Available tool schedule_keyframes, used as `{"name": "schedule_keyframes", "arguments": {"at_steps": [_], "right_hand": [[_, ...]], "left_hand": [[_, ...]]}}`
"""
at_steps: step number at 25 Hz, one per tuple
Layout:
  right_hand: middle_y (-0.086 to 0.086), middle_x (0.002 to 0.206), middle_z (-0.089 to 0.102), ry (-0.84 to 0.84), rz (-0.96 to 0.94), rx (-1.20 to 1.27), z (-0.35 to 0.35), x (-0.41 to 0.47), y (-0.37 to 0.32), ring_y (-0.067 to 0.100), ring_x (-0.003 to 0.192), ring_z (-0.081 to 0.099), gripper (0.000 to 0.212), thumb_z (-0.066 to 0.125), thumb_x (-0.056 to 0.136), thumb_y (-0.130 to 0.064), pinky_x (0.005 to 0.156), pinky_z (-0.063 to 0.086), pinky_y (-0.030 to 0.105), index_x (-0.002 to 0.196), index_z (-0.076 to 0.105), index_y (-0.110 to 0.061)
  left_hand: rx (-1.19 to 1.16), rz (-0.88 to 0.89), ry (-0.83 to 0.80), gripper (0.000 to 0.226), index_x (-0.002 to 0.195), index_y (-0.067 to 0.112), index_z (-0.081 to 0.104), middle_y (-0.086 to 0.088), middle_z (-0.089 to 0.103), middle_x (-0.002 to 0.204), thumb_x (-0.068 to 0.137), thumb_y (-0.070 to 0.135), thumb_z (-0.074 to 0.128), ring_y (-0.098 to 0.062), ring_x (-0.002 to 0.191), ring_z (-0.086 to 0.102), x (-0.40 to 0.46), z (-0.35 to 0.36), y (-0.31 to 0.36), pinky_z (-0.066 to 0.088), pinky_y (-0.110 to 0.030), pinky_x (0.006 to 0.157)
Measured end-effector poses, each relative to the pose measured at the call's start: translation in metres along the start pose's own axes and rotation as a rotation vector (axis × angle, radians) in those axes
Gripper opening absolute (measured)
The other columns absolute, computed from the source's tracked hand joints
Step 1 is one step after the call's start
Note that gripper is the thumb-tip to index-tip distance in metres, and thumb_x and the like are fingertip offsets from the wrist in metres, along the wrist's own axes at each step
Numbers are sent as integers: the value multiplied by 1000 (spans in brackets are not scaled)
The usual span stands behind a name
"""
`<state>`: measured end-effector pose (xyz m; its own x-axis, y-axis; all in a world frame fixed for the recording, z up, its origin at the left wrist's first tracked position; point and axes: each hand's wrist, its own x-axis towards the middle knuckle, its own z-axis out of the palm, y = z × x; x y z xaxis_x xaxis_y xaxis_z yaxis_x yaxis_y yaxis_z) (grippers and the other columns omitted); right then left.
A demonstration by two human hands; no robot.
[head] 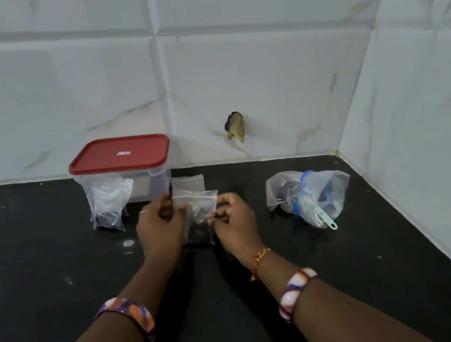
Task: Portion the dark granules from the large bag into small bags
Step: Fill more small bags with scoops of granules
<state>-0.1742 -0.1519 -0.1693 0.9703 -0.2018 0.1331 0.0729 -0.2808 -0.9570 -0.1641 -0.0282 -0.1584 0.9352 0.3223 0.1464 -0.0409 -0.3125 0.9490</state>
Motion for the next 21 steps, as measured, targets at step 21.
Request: {"name": "schedule_keyframes", "arguments": {"at_steps": [21], "right_hand": [[12, 104, 65, -127, -190, -568, -34, 37, 18, 14, 91, 61, 17, 57, 81, 2, 83, 46, 10, 87, 72, -2]], "left_hand": [[466, 256, -95, 31, 121, 8, 59, -11, 63, 115, 92, 17, 52, -24, 102, 59, 21, 20, 2, 49, -35, 87]]}}
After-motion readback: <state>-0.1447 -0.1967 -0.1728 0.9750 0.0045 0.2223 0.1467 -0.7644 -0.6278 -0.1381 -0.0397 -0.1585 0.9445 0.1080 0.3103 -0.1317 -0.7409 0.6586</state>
